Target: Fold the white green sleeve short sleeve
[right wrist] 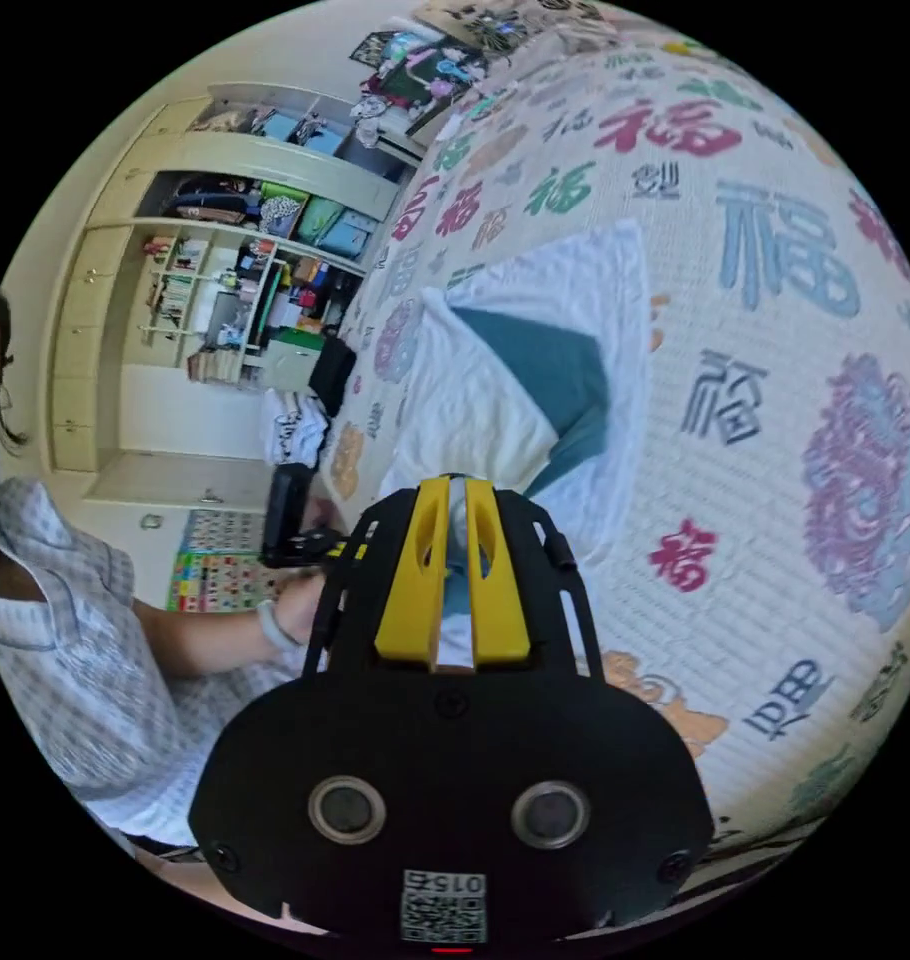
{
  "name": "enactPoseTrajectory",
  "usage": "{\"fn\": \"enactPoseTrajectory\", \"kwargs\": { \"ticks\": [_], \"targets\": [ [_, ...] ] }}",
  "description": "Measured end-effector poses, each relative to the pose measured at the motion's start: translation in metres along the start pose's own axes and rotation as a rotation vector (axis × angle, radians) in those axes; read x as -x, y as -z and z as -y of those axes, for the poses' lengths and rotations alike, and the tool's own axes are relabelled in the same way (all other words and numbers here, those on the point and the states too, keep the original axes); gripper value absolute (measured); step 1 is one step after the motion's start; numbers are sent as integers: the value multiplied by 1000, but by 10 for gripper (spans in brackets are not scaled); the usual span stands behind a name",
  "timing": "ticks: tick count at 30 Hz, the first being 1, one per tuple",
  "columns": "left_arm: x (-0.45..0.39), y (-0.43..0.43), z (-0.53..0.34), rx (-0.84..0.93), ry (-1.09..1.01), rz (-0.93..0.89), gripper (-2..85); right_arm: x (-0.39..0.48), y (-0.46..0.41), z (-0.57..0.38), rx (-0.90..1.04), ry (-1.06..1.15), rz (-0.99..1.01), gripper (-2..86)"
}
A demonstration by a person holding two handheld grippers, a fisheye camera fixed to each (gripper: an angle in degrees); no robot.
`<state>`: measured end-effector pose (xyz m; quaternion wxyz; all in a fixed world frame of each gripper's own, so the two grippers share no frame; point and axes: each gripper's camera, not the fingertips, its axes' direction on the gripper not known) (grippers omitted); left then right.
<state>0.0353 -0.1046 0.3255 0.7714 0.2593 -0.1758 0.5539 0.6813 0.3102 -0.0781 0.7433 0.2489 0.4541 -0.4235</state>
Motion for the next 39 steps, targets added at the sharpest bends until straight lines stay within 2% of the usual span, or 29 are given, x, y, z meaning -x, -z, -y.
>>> {"fn": "enactPoseTrajectory", "kwargs": {
  "ticks": [4,8,11,13,15,17,20,24,27,31,35,37,39],
  "targets": [
    [1,40,-11,-42,-29,42,-7,23,-5,2,52,166,-372,77],
    [-5,73,-19,-73,-51,136,-1,56,-51,6,270,369,-555,107],
    [-20,60,-20,-31,-80,142,17,80,-78,5,332,448,-690,109],
    [-37,45,-20,-21,-105,194,90,95,-88,2,341,500,-695,108],
    [-52,28,-18,-28,-104,260,114,111,-100,-2,364,537,-728,103],
    [-67,0,-14,-14,-118,361,101,127,-118,-9,408,570,-799,90],
    [-74,-13,-11,-18,-51,443,52,143,-129,-15,430,545,-801,86],
    [-80,10,-15,-61,-36,287,11,160,-126,-27,403,478,-751,84],
    [-98,43,-22,-90,-100,268,2,170,-125,-42,370,398,-716,79],
    [-141,90,-29,-89,-240,256,-1,203,-125,-70,201,305,-705,84],
    [-182,125,-46,-60,-353,279,-2,238,-127,-114,82,176,-900,56],
    [-197,138,-57,-47,-393,264,-2,253,-128,-135,85,182,-797,18],
    [-207,150,-68,-28,-413,260,-2,269,-129,-158,71,162,-779,8]
  ]
}}
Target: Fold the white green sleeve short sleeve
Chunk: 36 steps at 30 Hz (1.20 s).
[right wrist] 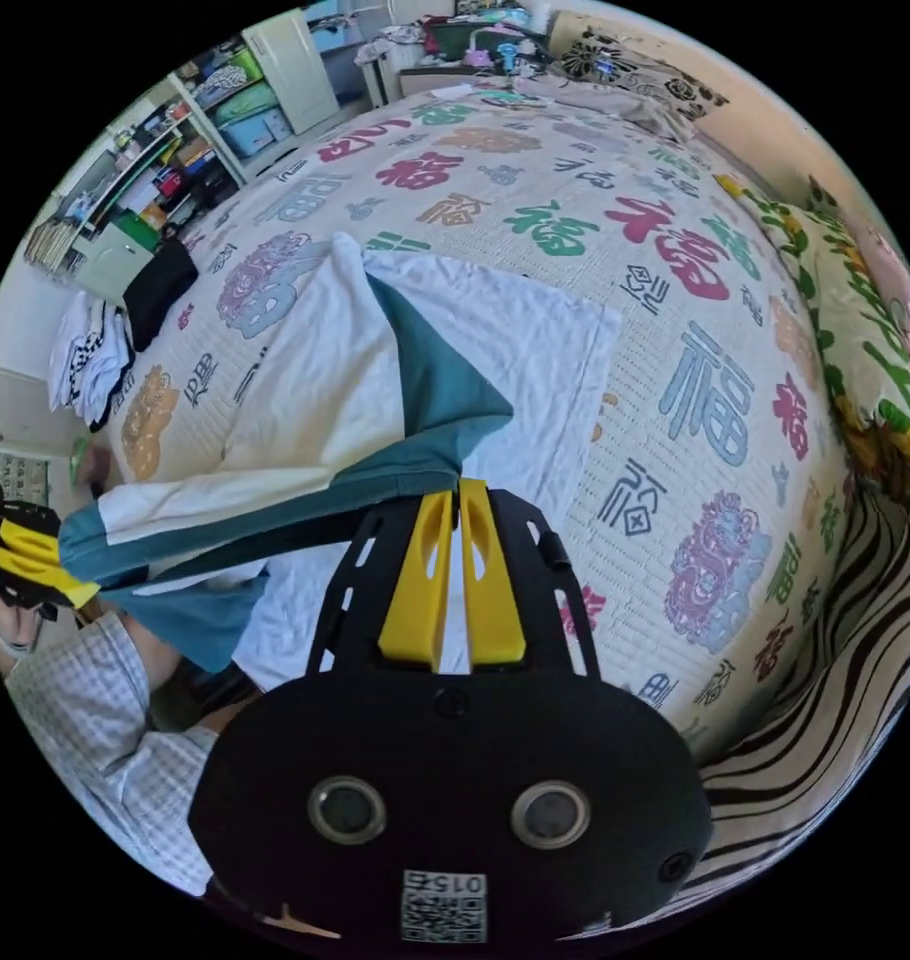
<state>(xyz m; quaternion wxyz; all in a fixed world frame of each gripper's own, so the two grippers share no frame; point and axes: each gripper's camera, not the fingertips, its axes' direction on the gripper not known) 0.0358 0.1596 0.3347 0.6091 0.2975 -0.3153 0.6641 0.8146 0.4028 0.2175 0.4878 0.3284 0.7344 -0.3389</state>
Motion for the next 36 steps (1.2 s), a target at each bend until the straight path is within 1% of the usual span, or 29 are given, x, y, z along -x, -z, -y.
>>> {"fn": "enactPoseTrajectory", "kwargs": {
  "ticks": [3,5,6,8,12,14,15,17,18,20,21,23,24,26,29,31,36],
  "targets": [
    [-10,34,-14,16,-3,-16,-2,22,32,-45,-56,-138,84,1],
    [-18,72,-24,23,-24,-22,-2,34,73,-98,-142,-318,207,-2],
    [-21,83,-26,25,-32,-27,-2,37,84,-113,-165,-361,238,-2],
    [-40,130,-32,34,-98,-61,-2,63,137,-178,-260,-497,317,-3],
    [-88,203,-40,52,-264,-61,-2,121,216,-267,-350,-628,333,-3],
    [-121,252,-42,24,-365,-103,-2,160,268,-316,-431,-695,288,-4],
    [-129,264,-42,14,-389,-119,-2,169,281,-327,-459,-712,278,-3],
    [-163,312,-41,-36,-492,-176,-2,204,331,-368,-584,-769,222,-3],
    [-172,323,-41,-43,-519,-182,-2,214,343,-378,-619,-773,202,-3],
    [-209,366,-45,-93,-650,-226,-3,251,386,-417,-740,-796,104,-3],
    [-217,376,-47,-103,-680,-238,-3,259,395,-427,-766,-805,84,-3],
    [-246,413,-56,-134,-787,-326,-3,293,429,-469,-877,-839,26,-3],
    [-252,421,-58,-137,-806,-356,-3,301,437,-479,-908,-850,16,-3],
    [-272,451,-65,-143,-865,-475,-4,330,462,-514,-1009,-881,-20,-3],
    [-294,484,-72,-165,-955,-550,-4,361,486,-546,-1077,-899,-81,-2],
    [-305,504,-75,-194,-1005,-563,-4,374,498,-561,-1113,-896,-101,-2],
    [-316,550,-81,-313,-1058,-573,-4,394,522,-583,-1162,-793,-171,-3]
  ]
}}
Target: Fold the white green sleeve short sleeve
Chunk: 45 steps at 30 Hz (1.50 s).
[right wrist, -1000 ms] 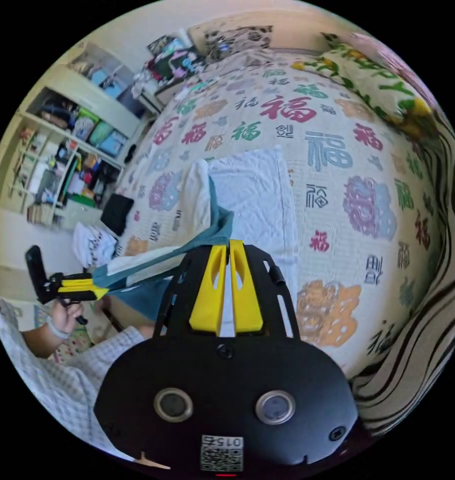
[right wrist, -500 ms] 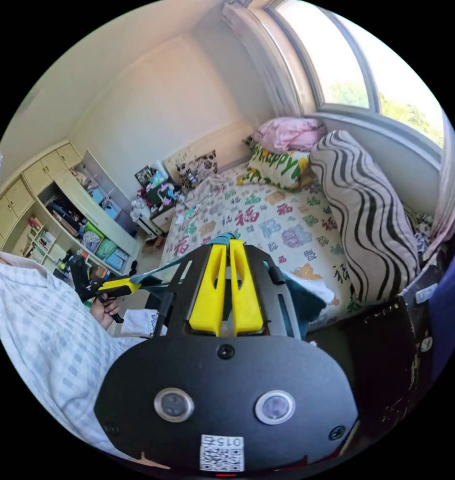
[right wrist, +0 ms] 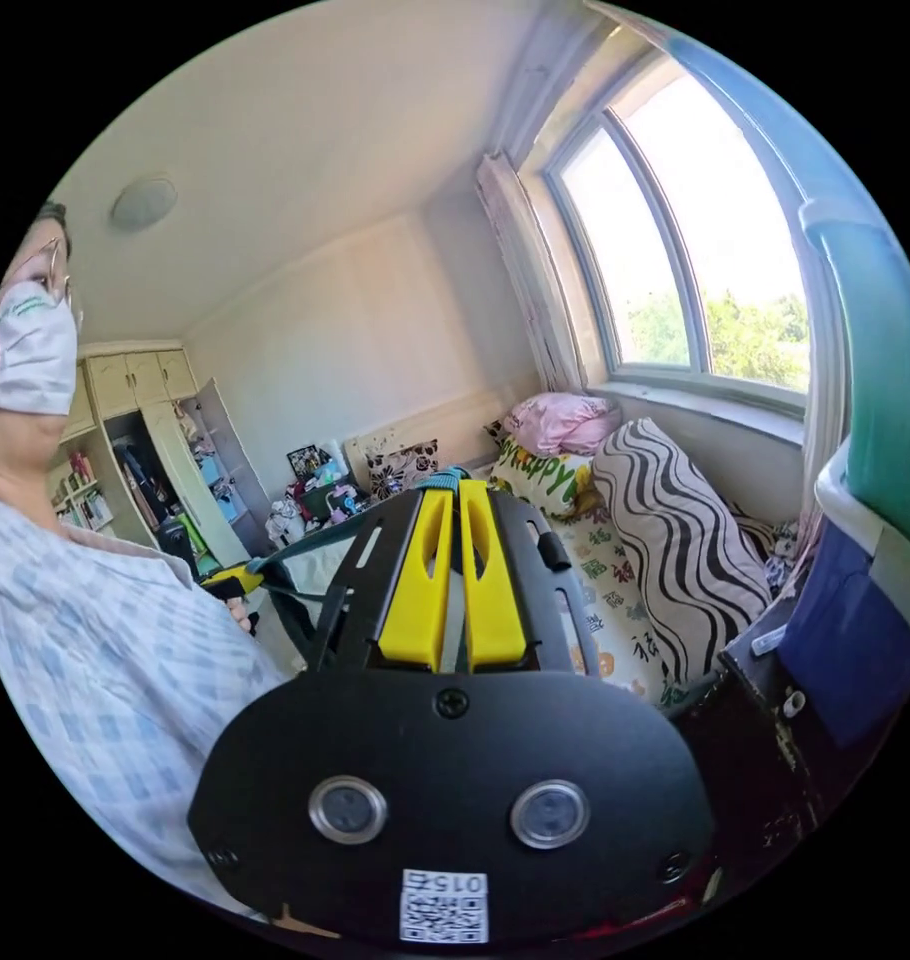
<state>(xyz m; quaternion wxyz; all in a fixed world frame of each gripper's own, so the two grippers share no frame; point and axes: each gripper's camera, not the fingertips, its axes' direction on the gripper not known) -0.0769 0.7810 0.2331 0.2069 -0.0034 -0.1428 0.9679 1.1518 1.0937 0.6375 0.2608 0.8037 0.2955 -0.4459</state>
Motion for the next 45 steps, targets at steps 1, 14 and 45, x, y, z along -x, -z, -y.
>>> {"fn": "enactPoseTrajectory", "kwargs": {
  "ticks": [1,14,45],
  "targets": [
    [-3,6,6,-20,-2,11,-4,0,5,3,-5,27,10,-3],
    [34,-10,22,142,74,264,-3,-70,-56,27,219,117,25,-4],
    [332,-31,-643,143,1511,896,134,-469,-655,-296,1175,-374,179,121]
  ]
}}
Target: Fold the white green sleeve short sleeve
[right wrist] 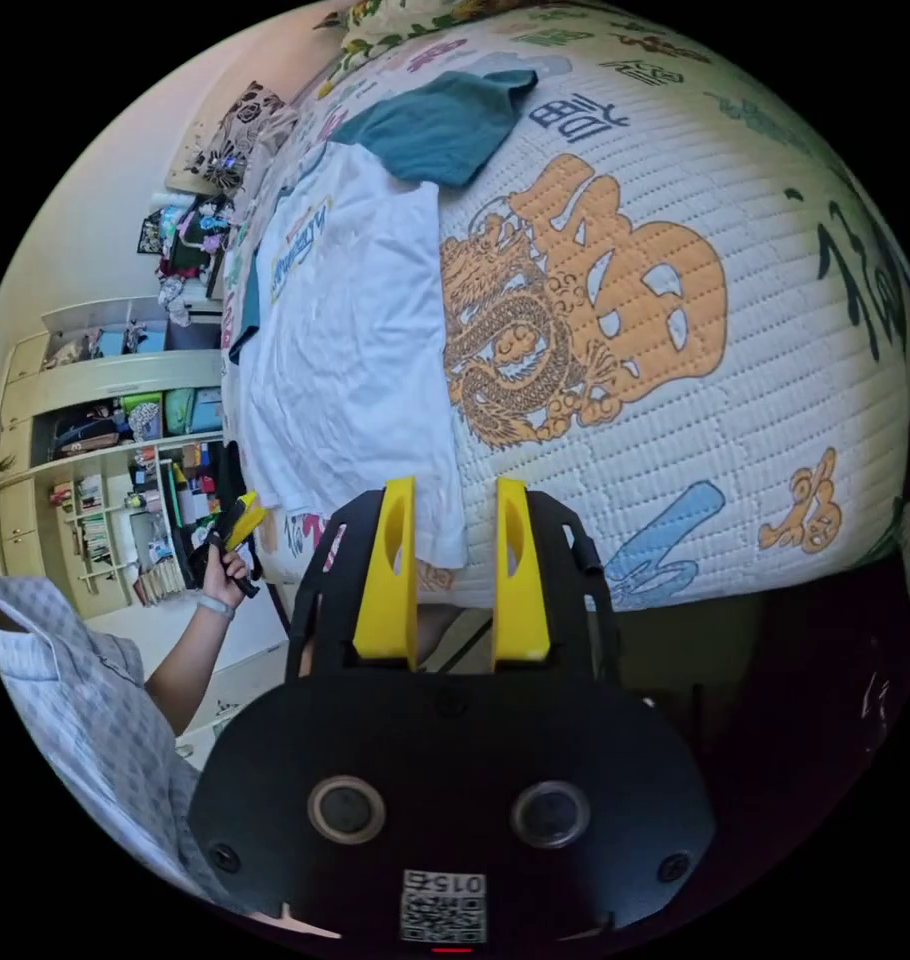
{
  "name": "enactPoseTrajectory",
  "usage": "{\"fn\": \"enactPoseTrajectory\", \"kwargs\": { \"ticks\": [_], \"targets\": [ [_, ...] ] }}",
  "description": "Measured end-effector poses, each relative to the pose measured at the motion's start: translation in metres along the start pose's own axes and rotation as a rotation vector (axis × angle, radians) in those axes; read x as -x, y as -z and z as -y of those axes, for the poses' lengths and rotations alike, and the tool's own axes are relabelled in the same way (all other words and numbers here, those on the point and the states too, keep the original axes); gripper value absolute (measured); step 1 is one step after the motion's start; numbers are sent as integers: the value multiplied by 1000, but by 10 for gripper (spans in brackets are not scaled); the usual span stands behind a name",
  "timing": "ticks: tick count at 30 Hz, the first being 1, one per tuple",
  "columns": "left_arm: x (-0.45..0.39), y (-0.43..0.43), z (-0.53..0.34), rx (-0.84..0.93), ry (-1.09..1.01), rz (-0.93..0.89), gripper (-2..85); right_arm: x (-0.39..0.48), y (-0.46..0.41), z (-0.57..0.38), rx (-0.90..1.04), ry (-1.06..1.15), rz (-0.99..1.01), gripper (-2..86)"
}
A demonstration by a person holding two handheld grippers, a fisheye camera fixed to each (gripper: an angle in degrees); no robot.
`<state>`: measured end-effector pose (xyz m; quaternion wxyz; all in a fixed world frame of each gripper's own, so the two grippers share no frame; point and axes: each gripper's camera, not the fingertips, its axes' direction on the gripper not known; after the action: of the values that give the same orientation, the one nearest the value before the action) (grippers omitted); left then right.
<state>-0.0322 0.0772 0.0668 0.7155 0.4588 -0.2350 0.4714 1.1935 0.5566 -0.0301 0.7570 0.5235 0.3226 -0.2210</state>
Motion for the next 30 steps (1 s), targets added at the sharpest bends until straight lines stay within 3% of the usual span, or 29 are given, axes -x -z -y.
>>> {"fn": "enactPoseTrajectory", "kwargs": {
  "ticks": [5,10,14,19,26,30],
  "targets": [
    [9,-43,32,138,-122,130,113,2,-10,43,66,59,-123,132],
    [35,-53,39,171,-111,88,68,-1,-24,78,132,86,-131,69],
    [53,-59,47,245,-125,-32,10,-6,-39,104,157,137,-259,13],
    [72,-41,31,300,-138,-110,5,-38,-13,123,241,67,-112,2],
    [89,-93,-48,551,-129,-19,33,-75,-2,128,346,-2,-283,12],
    [98,-79,-48,437,-63,41,56,-83,21,149,284,-72,-273,33]
  ]
}}
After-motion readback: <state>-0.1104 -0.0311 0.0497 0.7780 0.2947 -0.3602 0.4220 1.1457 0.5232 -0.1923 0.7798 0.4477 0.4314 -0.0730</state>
